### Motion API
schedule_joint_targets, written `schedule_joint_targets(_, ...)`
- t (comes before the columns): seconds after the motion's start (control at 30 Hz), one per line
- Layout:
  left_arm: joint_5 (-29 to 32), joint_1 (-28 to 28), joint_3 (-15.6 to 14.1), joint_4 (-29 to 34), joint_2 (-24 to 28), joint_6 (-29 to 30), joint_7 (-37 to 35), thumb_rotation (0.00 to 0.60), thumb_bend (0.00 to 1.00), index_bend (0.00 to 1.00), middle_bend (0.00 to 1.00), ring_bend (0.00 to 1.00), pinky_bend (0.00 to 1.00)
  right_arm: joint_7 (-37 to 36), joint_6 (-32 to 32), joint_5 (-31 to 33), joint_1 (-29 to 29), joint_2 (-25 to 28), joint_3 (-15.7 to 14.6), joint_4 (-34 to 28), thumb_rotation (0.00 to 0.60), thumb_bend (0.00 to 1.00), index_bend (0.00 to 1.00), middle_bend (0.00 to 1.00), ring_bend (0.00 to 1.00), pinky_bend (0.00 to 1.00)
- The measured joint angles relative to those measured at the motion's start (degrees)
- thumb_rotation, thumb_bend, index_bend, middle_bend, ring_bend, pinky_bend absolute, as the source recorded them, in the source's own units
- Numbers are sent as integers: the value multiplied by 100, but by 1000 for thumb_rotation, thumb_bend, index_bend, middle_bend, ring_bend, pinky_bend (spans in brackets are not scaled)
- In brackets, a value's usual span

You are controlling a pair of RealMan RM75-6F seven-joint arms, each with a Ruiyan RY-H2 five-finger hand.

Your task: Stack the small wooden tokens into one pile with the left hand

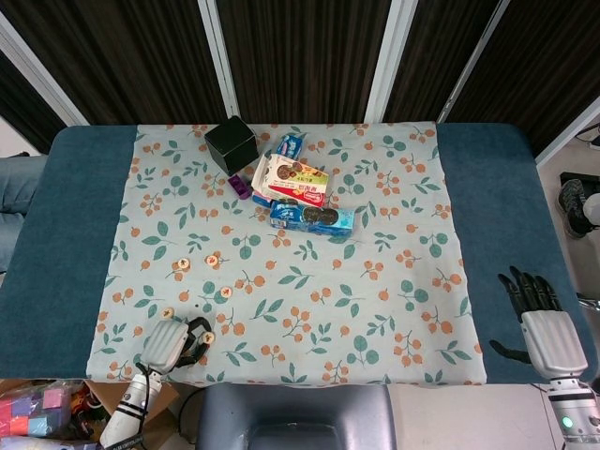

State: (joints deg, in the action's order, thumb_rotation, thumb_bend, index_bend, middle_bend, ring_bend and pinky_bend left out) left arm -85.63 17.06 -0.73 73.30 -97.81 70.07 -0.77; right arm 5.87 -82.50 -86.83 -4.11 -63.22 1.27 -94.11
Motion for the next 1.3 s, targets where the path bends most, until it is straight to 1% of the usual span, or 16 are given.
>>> schedule_joint_targets(0.27, 6, -8, 105, 54, 114, 154, -166, 600, 386, 493, 1000, 1000, 1000, -3, -1, 7, 4, -1, 2, 4, 600, 148, 0, 0, 0, 0)
schedule_joint_targets(0.4, 128, -9, 279, 75, 278, 219, -232, 600, 389, 493, 1000, 1000, 1000, -13, 0, 19, 6, 5, 6, 1, 600, 148, 0, 0, 0, 0)
schedule_joint_targets(0.53, 421, -13, 497, 101, 525, 207, -290, 600, 388, 492, 1000, 1000, 1000, -8, -4, 14, 9, 3, 2, -1, 600, 148, 0, 0, 0, 0)
schedule_joint_targets(0.67, 664, -36, 622, 143, 717, 138, -385, 600, 388, 493, 1000, 1000, 1000, 22, 16, 27, 2, -7, 4, -4, 600, 148, 0, 0, 0, 0)
schedule_joint_targets(0.8, 762, -38, 636, 95, 731, 27, -405, 600, 387, 492, 1000, 1000, 1000, 49, 24, 30, -1, -19, 1, -8, 600, 148, 0, 0, 0, 0)
schedule_joint_targets(1.1, 885, 22, 634, -142, 585, -150, -370, 600, 388, 492, 1000, 1000, 1000, 27, 18, 45, 3, -11, 11, -5, 600, 148, 0, 0, 0, 0)
schedule_joint_targets(1.3, 926, 32, 618, -230, 550, -209, -356, 600, 386, 473, 1000, 1000, 1000, 31, 22, 48, -1, -14, 14, -2, 600, 148, 0, 0, 0, 0)
